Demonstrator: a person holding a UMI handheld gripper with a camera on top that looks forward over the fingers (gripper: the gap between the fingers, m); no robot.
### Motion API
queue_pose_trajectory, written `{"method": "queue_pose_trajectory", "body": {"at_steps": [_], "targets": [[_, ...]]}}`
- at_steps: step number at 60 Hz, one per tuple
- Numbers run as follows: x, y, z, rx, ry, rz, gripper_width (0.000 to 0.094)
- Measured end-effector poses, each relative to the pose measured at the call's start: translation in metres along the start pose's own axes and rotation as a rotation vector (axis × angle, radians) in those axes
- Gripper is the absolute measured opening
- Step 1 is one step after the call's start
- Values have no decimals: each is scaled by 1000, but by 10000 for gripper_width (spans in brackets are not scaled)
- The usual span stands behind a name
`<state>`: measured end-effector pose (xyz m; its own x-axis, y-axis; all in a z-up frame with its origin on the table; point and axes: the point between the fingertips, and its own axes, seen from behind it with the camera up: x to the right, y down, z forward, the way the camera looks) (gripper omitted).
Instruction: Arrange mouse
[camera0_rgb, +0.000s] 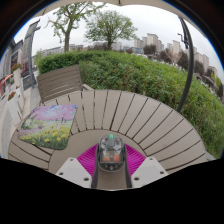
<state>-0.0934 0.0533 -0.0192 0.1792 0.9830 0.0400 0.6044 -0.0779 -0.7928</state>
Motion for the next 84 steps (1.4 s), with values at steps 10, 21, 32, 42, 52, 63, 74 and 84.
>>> {"method": "queue_pose_trajectory", "body": {"at_steps": [10,21,32,42,52,63,74,84], "targets": [[-20,-46,-21,12,-14,42,360],[-115,-130,-31,88,-122,44,359],[-218,-127,12,59,-196,7,358],[-256,-73,55,-7,-189,-37,383],[-261,-56,53,-31,-176,-78,602],[-226,-73,-11,-57,-140,-100,852],[-175,-85,-138,-48,-151,-92,852],[-121,-61,-235,-56,-139,-123,850]]}}
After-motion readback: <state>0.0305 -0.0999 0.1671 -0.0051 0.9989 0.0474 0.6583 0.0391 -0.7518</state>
